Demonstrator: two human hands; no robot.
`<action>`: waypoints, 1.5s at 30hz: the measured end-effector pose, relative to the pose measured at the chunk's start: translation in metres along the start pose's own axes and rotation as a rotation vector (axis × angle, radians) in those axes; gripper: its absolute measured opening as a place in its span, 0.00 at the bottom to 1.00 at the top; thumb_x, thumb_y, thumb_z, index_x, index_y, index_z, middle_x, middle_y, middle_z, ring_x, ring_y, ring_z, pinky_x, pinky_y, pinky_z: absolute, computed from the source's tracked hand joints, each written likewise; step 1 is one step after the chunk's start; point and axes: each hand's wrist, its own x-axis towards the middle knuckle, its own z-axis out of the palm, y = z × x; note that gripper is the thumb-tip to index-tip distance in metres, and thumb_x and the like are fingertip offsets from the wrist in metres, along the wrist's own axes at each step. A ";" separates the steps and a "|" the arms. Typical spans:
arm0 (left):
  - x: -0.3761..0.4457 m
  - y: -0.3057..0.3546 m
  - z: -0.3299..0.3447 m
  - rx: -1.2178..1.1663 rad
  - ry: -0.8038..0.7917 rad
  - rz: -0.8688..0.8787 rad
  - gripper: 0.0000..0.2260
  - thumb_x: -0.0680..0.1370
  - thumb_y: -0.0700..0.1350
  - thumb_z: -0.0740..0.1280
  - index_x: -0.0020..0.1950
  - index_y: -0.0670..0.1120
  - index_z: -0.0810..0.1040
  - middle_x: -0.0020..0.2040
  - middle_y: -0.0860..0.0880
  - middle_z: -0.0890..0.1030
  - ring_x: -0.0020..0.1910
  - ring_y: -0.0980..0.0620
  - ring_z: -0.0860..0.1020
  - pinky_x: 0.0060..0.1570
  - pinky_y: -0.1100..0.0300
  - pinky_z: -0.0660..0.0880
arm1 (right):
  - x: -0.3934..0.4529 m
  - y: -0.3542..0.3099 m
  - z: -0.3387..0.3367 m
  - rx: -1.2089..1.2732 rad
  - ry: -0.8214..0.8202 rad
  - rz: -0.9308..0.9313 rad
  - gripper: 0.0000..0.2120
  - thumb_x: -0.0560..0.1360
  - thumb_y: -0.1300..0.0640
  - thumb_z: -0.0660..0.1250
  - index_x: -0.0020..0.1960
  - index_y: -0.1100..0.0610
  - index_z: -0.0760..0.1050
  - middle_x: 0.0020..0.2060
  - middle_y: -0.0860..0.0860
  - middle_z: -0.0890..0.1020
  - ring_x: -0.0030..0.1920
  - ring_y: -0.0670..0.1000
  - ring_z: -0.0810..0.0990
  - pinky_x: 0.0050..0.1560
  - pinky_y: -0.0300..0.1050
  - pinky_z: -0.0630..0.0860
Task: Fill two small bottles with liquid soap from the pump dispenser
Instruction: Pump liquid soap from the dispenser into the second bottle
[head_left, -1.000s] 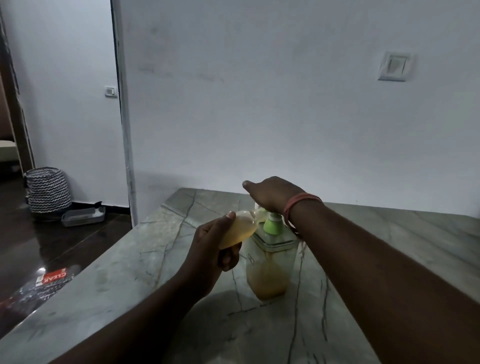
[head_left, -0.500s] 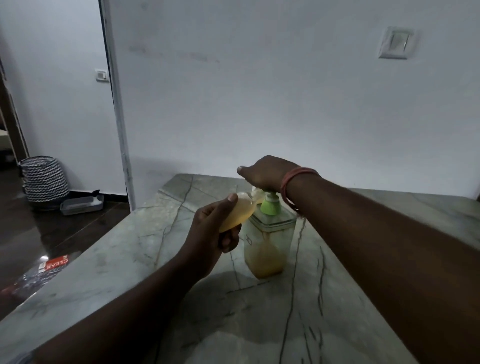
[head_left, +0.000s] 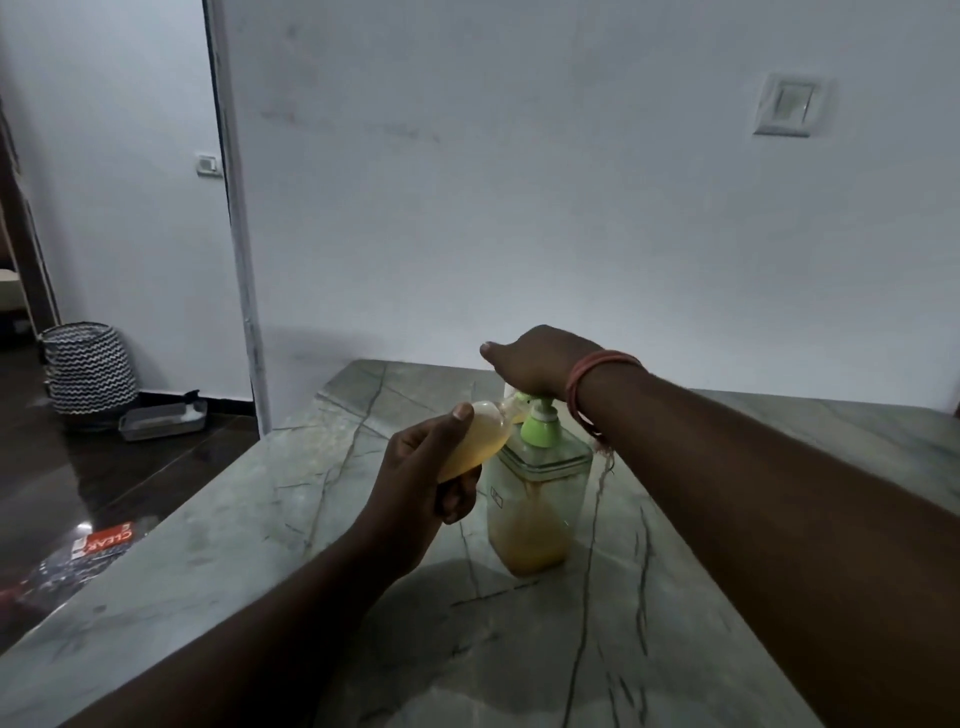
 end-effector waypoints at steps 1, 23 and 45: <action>0.001 0.000 0.000 0.004 -0.003 0.009 0.18 0.77 0.59 0.72 0.47 0.44 0.86 0.26 0.45 0.71 0.21 0.54 0.67 0.24 0.62 0.65 | 0.000 0.000 0.001 0.019 0.006 -0.004 0.22 0.79 0.43 0.52 0.56 0.57 0.77 0.51 0.55 0.80 0.43 0.52 0.76 0.38 0.40 0.65; 0.004 -0.005 -0.001 -0.019 -0.013 -0.004 0.24 0.78 0.59 0.71 0.50 0.36 0.82 0.27 0.44 0.72 0.22 0.53 0.66 0.24 0.62 0.64 | -0.003 -0.003 0.000 0.060 -0.143 0.047 0.15 0.76 0.59 0.54 0.53 0.59 0.80 0.44 0.54 0.79 0.32 0.48 0.72 0.32 0.40 0.65; -0.001 -0.001 0.004 -0.006 0.011 -0.017 0.26 0.77 0.60 0.71 0.52 0.34 0.82 0.28 0.44 0.73 0.22 0.53 0.66 0.24 0.62 0.64 | -0.008 -0.003 -0.003 0.070 -0.107 0.087 0.14 0.78 0.54 0.55 0.35 0.57 0.70 0.22 0.49 0.74 0.17 0.46 0.70 0.21 0.31 0.62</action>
